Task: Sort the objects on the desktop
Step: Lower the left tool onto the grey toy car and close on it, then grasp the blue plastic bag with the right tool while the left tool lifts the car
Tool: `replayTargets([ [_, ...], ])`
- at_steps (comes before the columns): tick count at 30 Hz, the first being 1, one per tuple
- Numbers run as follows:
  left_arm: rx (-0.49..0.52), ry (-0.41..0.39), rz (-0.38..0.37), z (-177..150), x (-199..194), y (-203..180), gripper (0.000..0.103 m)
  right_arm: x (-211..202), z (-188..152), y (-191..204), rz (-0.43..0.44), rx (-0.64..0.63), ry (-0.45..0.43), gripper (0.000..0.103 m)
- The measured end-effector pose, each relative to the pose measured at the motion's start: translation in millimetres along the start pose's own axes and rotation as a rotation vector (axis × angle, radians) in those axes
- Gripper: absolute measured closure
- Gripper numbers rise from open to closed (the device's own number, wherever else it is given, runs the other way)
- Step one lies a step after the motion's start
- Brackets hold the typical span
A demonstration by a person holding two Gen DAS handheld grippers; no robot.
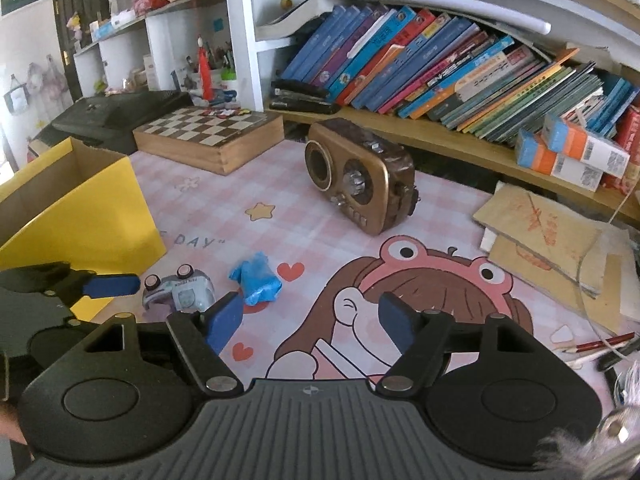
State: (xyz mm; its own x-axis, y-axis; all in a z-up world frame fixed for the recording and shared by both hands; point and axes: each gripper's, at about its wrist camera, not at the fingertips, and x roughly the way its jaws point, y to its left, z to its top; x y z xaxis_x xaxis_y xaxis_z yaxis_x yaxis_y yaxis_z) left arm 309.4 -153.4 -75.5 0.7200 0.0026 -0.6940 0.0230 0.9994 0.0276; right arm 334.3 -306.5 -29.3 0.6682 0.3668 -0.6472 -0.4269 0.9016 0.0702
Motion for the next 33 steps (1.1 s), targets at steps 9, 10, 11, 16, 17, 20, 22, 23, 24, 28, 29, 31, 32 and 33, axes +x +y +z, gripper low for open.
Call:
replayTargets([
  [9, -0.011, 0.052, -0.046, -1.3, 8.4, 8.7, 0.048, 22.8, 2.0, 6.0, 0.044, -0.053, 0.059, 0.028],
  [10, -0.011, 0.060, -0.034, -2.9, 3.8, 10.7, 0.048, 26.2, 2.7, 7.2, 0.051, -0.060, 0.063, 0.028],
  [11, -0.012, 0.065, -0.021, -4.9, -2.3, 13.2, 0.048, 29.8, 3.7, 8.4, 0.057, -0.068, 0.065, 0.028],
  [16, -0.025, 0.084, -0.048, -18.8, -40.6, 27.1, 0.048, 49.9, 10.2, 15.4, 0.090, -0.113, 0.060, 0.029],
  [17, -0.031, 0.087, -0.055, -20.9, -46.8, 29.0, 0.048, 54.4, 11.3, 17.5, 0.094, -0.127, 0.056, 0.030],
  [20, -0.076, 0.087, -0.065, -24.8, -65.4, 35.4, 0.048, 69.7, 13.8, 23.8, 0.094, -0.168, 0.044, 0.034],
  [22, -0.098, 0.070, -0.073, -26.1, -75.4, 37.7, 0.048, 80.5, 14.7, 25.0, 0.104, -0.163, 0.056, 0.037],
  [23, -0.109, 0.063, -0.078, -26.8, -79.1, 38.5, 0.048, 85.4, 15.0, 25.4, 0.111, -0.160, 0.066, 0.038],
  [24, -0.119, 0.060, -0.083, -27.6, -81.6, 39.3, 0.048, 89.8, 15.0, 25.4, 0.116, -0.160, 0.077, 0.040],
  [28, -0.140, 0.054, -0.090, -31.0, -88.9, 40.7, 0.048, 102.2, 13.2, 24.6, 0.124, -0.157, 0.097, 0.048],
  [29, -0.143, 0.052, -0.090, -31.2, -90.3, 41.1, 0.048, 102.8, 13.5, 24.7, 0.123, -0.156, 0.092, 0.058],
  [31, -0.152, 0.049, -0.096, -31.3, -93.6, 41.9, 0.048, 103.1, 15.0, 24.6, 0.127, -0.152, 0.083, 0.074],
  [32, -0.153, 0.044, -0.097, -30.9, -95.6, 42.0, 0.048, 103.0, 16.4, 24.4, 0.125, -0.144, 0.087, 0.074],
  [33, -0.150, 0.040, -0.100, -30.5, -97.2, 41.7, 0.048, 102.8, 17.3, 24.0, 0.125, -0.130, 0.089, 0.075],
])
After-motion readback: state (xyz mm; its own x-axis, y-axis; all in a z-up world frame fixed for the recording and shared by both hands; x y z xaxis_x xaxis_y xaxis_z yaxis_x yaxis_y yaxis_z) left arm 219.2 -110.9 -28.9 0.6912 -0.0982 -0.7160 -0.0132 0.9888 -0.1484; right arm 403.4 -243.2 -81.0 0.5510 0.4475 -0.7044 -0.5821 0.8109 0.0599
